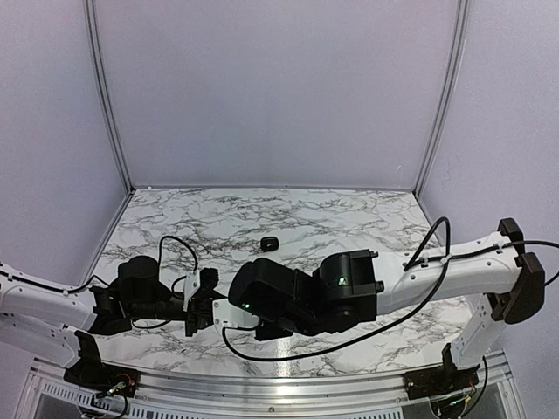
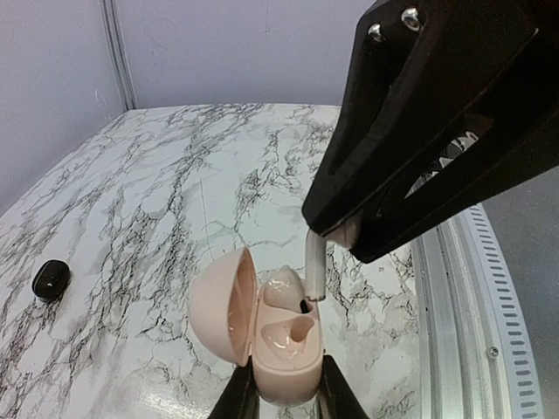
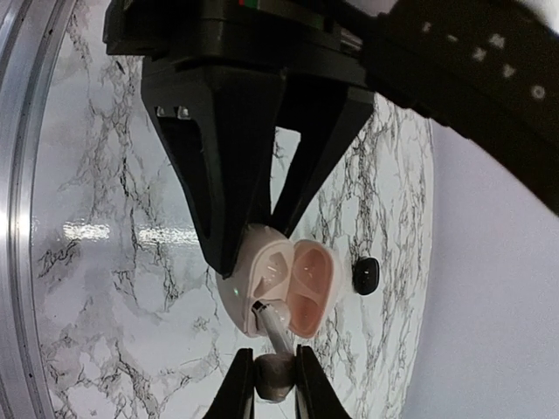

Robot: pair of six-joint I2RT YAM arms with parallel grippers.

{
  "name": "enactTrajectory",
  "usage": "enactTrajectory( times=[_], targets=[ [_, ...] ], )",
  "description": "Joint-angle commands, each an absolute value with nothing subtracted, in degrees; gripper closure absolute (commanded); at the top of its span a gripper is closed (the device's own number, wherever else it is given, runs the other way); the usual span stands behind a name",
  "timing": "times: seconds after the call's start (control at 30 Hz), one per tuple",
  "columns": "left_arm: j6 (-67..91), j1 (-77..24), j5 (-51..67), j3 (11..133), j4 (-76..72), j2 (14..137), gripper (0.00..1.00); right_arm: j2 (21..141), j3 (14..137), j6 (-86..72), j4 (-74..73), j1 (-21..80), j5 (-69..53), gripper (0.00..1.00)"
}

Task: Insert the wireless bluetooth earbuds into the charging case
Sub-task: Place the left earbud in the left side groove of the charging case.

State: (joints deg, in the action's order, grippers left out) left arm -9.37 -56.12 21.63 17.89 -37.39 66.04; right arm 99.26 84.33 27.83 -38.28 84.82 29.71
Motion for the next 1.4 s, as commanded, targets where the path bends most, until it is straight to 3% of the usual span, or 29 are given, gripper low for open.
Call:
enactTrajectory(
  times=[0.0,0.53,1.37],
  targets=[
    [-9.0,-56.3,22.6,19.2,-38.8,66.9,1.00,99.5,87.5,28.3,-39.5,85.7,33.4,0.91],
    [-8.4,-56.3,22.2,19.7,-38.7,68.1,1.00,103.3,87.9,29.0,-41.5,87.7,39.7,0.91],
    [-7.8,-57.2,23.5,21.0,-37.7,70.7,1.00,104.3,86.8,29.9,-41.1,87.7,38.0,0.92]
  ],
)
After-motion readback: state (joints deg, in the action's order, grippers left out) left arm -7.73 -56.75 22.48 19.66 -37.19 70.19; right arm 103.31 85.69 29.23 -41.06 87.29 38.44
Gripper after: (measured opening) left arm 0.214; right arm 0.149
